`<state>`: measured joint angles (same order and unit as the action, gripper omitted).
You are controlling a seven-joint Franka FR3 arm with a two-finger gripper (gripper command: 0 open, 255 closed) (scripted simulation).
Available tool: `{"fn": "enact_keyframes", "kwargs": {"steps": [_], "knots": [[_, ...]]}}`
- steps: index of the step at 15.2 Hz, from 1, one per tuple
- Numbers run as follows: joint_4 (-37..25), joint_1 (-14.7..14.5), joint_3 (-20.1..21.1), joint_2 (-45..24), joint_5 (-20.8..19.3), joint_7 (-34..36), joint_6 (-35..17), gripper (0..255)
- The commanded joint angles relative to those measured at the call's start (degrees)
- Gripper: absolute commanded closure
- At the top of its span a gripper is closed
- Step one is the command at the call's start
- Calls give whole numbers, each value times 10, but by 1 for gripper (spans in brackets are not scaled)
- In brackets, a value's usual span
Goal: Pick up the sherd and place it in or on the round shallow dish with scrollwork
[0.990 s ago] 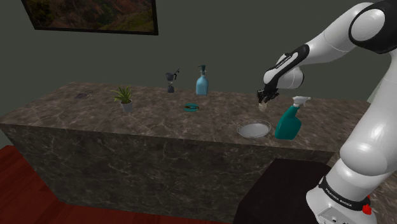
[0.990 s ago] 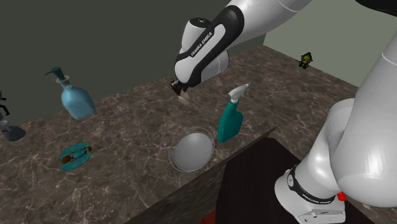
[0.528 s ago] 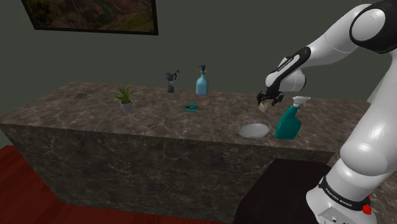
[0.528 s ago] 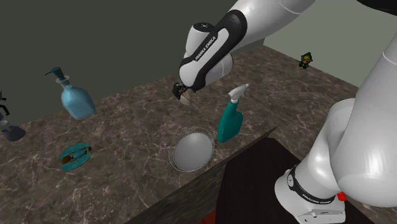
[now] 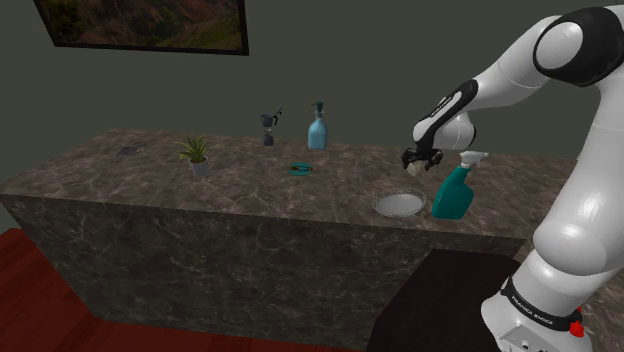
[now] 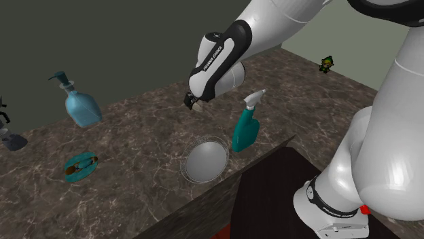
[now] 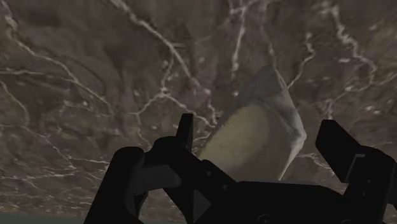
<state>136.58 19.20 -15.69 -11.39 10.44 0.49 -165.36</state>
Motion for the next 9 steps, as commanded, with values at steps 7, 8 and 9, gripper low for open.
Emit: {"fn": "enact_keyframes", "kwargs": {"steps": [7, 8, 9], "knots": [[0, 0, 0, 0, 0, -1, 0, 255], [-1, 0, 0, 0, 0, -1, 0, 255], [-1, 0, 0, -1, 1, -1, 0, 255]]}}
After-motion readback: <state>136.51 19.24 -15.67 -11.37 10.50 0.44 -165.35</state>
